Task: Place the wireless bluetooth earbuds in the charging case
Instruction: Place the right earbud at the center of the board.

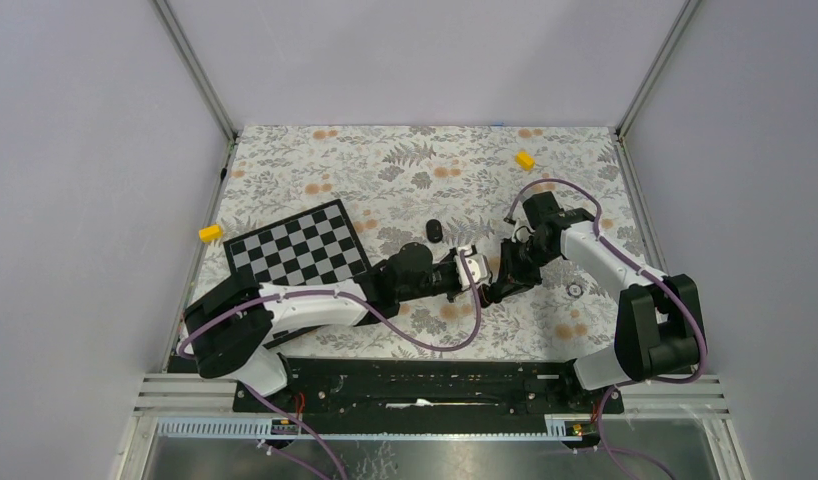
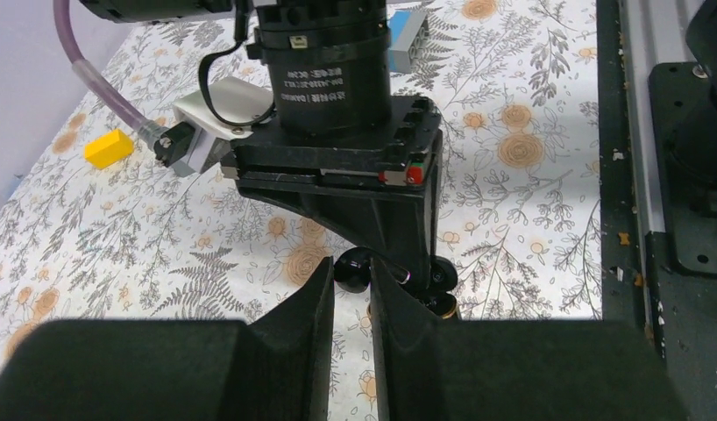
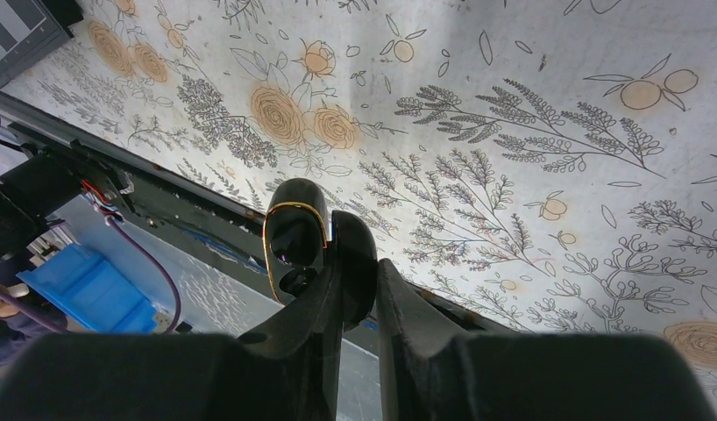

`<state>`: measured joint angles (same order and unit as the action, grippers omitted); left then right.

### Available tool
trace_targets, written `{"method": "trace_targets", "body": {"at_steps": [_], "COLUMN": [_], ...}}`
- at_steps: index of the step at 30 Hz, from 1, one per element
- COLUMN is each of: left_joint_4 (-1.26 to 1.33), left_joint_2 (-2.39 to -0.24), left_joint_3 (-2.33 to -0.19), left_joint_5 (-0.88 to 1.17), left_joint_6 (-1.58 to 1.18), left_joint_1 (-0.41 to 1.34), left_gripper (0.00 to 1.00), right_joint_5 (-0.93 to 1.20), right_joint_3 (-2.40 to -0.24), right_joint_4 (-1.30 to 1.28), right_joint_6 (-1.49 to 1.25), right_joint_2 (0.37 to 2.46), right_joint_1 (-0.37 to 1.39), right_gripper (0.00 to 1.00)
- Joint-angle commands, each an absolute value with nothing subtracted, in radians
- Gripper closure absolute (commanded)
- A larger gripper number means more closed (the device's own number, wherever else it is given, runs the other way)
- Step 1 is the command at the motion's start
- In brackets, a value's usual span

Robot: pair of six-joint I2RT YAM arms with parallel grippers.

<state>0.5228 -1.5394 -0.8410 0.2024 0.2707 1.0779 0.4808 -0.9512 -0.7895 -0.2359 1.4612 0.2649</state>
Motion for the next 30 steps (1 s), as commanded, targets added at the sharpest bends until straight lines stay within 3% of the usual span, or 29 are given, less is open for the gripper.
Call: {"method": "trace_targets", "body": {"at_steps": [1,7,14,21,30], "left_joint_4": [0.626,0.61,0.657,0.668,0.135], "left_joint_2": [-1.503,-1.538,-1.56,-1.54,-1.493], "left_joint_3": [-0.804,-0.819,-0.802,-0.78,-0.963], "left_joint_5": [0.268,0.246,0.226,0.13,-0.076], "left_joint_6": [0.345,0.393,0.441,0.383,-0.025], "left_joint_1": [1.075,1.074,1.075,1.073,1.003], "left_gripper": [0.8,0.75,0.83,0.81,0.66], "right_joint_5": [0.485,0.517,0.511,0.47,0.452], "right_joint_3": [-0.977,-0.976,-0.991,-0.999,-0.988], "right_joint_4": [-0.812,-0.811,-0.816,-0.792,-0.754], "right_joint_6": [-0.251,-0.258,-0.284,-0.321,-0.334], "right_joint_2": [1.462,1.482,1.498,1.561,1.561], "right_joint_1": [0.27,0.28,0.295,0.296,0.298], "right_gripper": [1.0,1.0,1.0,1.0,1.0]}}
